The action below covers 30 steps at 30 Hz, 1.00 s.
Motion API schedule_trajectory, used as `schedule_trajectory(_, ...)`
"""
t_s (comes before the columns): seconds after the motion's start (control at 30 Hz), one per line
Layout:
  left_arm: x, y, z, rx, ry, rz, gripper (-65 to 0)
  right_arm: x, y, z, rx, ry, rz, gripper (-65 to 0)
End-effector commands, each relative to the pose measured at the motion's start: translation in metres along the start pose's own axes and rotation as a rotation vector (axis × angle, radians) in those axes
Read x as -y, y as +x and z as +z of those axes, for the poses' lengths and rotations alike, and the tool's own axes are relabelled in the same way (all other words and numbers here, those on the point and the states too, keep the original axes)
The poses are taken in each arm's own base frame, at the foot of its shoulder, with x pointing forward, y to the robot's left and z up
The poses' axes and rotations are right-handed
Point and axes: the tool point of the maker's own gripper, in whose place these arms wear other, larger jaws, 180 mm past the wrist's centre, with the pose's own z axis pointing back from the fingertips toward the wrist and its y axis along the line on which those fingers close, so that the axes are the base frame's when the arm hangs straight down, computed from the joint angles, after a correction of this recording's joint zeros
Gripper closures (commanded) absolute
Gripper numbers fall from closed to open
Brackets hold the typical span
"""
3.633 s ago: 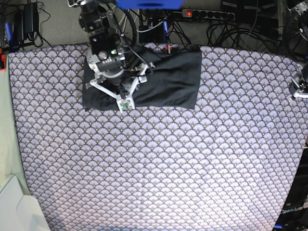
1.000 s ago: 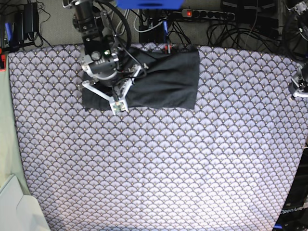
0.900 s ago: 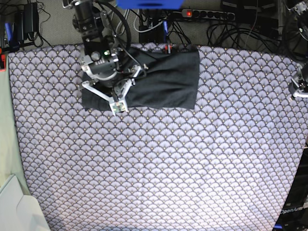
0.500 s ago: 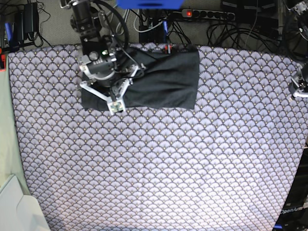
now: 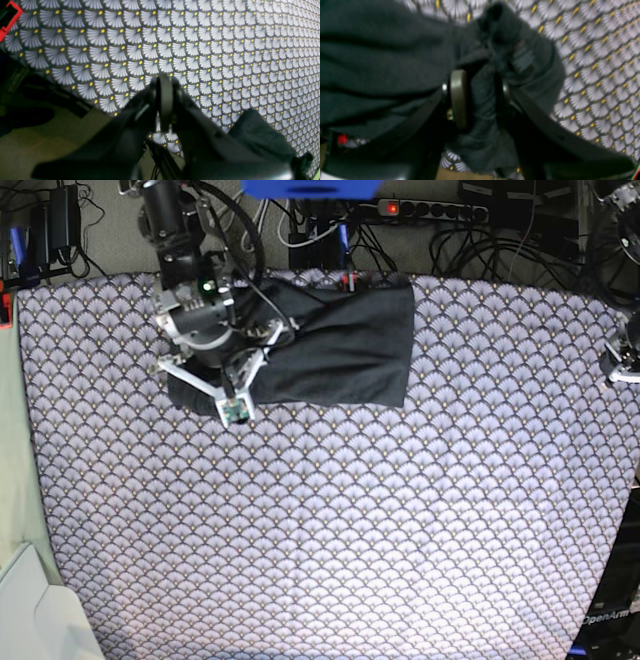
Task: Fold the T-shirt properly
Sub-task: 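Press the folded end down onto the bundle with the right gripper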
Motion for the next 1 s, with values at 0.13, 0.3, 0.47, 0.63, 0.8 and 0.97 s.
schedule_trajectory(0.13,0.004,0.011,0.005,0.032,-0.017,0.01,0.0,0.003,0.007,0.002,0.029,-0.012,0.002,-16.8)
schedule_trajectory(0.3,0.004,0.011,0.005,0.032,-0.017,0.01,0.0,0.002,0.005,0.002,0.026,-0.01,0.003,-16.1)
schedule_trajectory(0.47,0.003,0.01,0.005,0.028,-0.014,0.01,0.0,0.001,0.005,0.002,0.025,-0.006,0.006,-10.2)
schedule_trajectory(0.63,0.002,0.009,0.006,0.026,-0.012,0.008,0.0,0.0,0.008,0.003,0.031,-0.003,0.001,-1.5)
schedule_trajectory(0.8,-0.002,0.014,0.008,0.04,0.004,0.005,0.0,-0.008,0.012,0.003,0.039,0.015,-0.023,0.0)
schedule_trajectory(0.97,-0.022,0.031,0.022,0.101,0.034,0.068,0.0,-0.017,0.028,0.01,0.107,0.037,-0.036,0.0)
